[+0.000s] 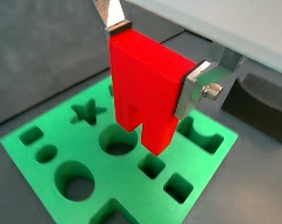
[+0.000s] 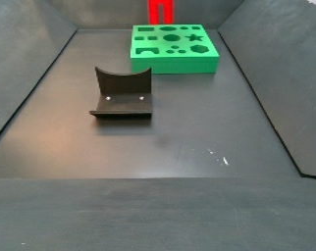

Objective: Insert the double-square object.

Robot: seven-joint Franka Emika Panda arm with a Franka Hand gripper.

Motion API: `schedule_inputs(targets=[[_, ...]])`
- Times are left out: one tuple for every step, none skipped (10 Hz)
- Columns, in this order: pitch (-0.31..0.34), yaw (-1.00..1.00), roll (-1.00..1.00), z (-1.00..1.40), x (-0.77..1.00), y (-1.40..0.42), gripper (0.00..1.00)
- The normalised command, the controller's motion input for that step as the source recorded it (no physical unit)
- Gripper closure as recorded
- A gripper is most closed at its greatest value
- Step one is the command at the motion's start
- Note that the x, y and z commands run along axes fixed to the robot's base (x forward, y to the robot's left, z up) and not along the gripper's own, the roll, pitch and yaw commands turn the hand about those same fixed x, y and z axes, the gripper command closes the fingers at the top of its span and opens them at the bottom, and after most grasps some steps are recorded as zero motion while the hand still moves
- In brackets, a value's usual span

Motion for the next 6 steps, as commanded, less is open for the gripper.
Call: schedule_inputs(targets=[[0.066, 0.03, 0.13, -0.54, 0.15, 0.0, 1.0], [0.067, 0.03, 0.1, -0.48, 0.16, 0.0, 1.0], [0.084, 0.02, 0.1, -0.45, 0.17, 0.0, 1.0], [0.093, 0.0, 0.07, -0.4, 0.13, 0.0, 1.0], [0.034, 0.0, 0.0, -0.33, 0.14, 0.0, 1.0], [0.0, 0.0, -0.08, -0.29, 0.18, 0.0, 1.0]])
